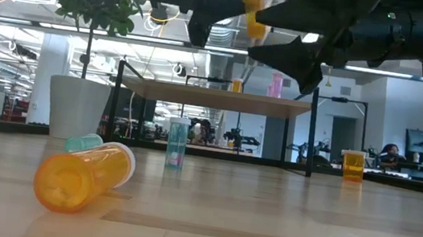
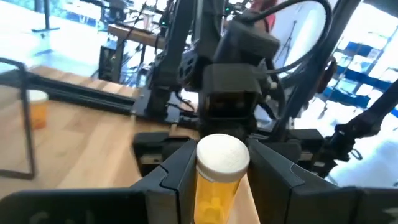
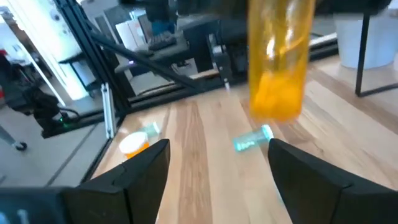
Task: Pick and place medicine bottles onto shelf by color
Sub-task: Put the right orange pill bottle on the shelf aligned with the other orange pill bottle
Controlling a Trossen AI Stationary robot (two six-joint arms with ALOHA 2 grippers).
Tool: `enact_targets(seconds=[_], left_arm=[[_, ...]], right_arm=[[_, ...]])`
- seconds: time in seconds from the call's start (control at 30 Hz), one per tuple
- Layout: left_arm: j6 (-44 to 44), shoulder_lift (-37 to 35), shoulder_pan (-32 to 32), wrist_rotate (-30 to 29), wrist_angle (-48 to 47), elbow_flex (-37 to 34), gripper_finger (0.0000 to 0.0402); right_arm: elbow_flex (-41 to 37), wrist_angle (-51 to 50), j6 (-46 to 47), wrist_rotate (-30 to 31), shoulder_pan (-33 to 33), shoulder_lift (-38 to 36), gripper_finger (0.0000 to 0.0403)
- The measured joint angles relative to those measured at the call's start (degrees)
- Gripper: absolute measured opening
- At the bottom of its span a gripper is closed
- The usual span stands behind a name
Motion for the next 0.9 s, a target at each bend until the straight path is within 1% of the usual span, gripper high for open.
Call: enact_targets(seconds=[0.1, 0.23, 0.33, 0.43, 0.5, 0.6, 0.67, 0.8, 0.9], left_arm=[[2.45, -2.27, 1.23, -0.56, -2.27, 0.02, 0.0107], [5.3, -5.42, 3.74, -2.81, -5.56, 0.0, 0.0107], [9.16, -7.2, 6.2, -6.32, -5.94, 0.02, 0.0107], [12.38, -7.9, 10.02, -9.36, -5.63, 0.02, 0.0107], [12.0, -7.84, 13.45, -8.68, -5.39, 0.02, 0.0109], [9.93, -7.02, 18.11, -4.78, -3.5, 0.06, 0.0114], [9.04, -6.74, 20.47, -2.7, -3.86, 0.09, 0.0116], [9.17, -6.74, 23.17, -1.26, -6.68, 2.44, 0.0118], [11.81, -6.73, 23.44, -0.83, -11.08, 6.32, 0.0118]], right_arm=[[-0.07, -2.03, -0.02, -0.01, 0.0, -0.56, 0.0296], [0.1, 0.38, -0.5, -0.01, 0.0, -1.05, 0.0296], [0.0, 0.33, -0.65, 0.0, 0.0, -0.99, 0.0297], [0.0, -0.51, -0.67, 0.0, 0.0, -0.99, 0.0297], [0.0, -0.27, -0.8, -0.02, 0.0, -0.97, 0.0297], [0.0, -0.15, -1.51, 0.0, 0.0, -0.97, 0.0297], [0.0, -0.04, -1.59, 0.0, -0.03, -0.97, 0.0297], [0.0, 0.05, -1.7, -0.02, -0.78, -0.97, 0.0297], [0.0, 0.2, -1.72, -0.02, -1.57, -0.97, 0.0297]])
